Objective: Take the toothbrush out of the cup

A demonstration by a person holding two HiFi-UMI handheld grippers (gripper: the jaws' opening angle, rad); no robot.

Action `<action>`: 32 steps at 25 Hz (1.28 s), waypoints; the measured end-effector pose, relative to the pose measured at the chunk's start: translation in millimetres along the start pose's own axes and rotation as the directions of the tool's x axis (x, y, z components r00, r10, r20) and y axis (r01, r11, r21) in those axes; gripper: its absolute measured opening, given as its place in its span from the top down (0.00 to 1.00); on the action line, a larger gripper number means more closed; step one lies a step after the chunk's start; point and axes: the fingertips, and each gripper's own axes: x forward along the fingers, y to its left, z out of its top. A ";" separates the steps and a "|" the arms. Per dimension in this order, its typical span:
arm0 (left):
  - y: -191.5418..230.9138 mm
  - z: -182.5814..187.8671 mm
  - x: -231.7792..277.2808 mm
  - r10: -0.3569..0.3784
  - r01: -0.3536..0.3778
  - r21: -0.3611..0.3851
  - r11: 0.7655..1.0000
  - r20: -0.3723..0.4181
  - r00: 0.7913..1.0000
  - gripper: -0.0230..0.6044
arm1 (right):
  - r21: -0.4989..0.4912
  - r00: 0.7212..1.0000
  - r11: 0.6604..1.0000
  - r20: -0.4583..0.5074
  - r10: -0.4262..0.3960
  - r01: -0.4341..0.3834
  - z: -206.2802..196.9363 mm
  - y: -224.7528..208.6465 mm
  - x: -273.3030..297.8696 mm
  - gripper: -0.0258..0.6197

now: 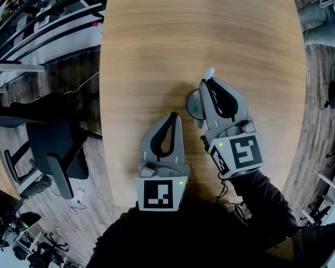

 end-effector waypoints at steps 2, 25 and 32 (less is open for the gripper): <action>0.1 -0.8 -0.3 0.002 -0.002 -0.002 1.000 -0.002 1.000 0.95 | 0.003 1.000 1.000 0.003 0.000 0.000 -0.4 0.1 -0.3 0.91; -21.2 4.2 -20.4 0.001 -0.002 0.030 1.000 0.022 1.000 0.95 | 0.042 0.995 0.999 0.097 0.002 -0.006 16.7 -3.6 -33.5 0.93; -26.4 9.6 -35.0 0.012 -0.014 0.047 0.999 0.055 0.998 0.95 | 0.045 0.989 0.999 0.144 0.014 -0.021 26.6 2.1 -53.7 0.93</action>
